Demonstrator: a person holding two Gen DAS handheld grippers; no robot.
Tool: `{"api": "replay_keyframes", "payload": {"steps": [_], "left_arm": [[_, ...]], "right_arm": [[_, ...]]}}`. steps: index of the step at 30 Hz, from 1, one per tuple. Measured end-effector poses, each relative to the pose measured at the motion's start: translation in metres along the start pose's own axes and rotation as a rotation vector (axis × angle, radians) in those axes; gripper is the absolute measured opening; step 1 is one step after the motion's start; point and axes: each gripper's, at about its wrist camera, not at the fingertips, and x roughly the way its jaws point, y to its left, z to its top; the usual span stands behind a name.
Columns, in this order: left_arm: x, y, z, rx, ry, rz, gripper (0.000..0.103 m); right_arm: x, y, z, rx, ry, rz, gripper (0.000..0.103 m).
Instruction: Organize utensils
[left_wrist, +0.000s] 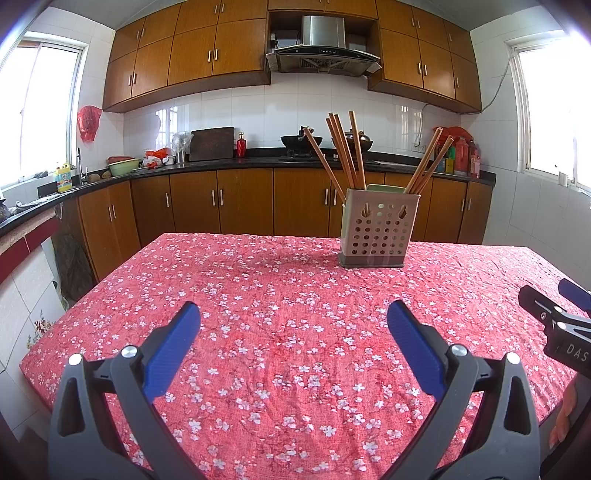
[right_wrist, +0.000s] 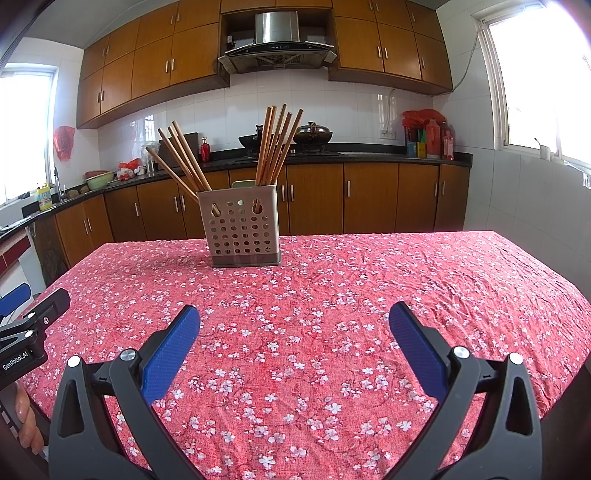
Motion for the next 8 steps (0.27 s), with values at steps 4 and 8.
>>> {"api": "replay_keyframes", "payload": {"steps": [4,8], "left_arm": [[-0.0002,-0.0006,-0.0004,-0.003,0.006,0.002,0.099],[0.0004,-0.0017,0.0005,-0.006,0.009,0.002,0.099]], "right_arm": [[0.0000,-0.0002,0.0001,0.000,0.000,0.000,0.101],[0.0000,-0.0001,0.0002,0.000,0.000,0.000,0.101]]}}
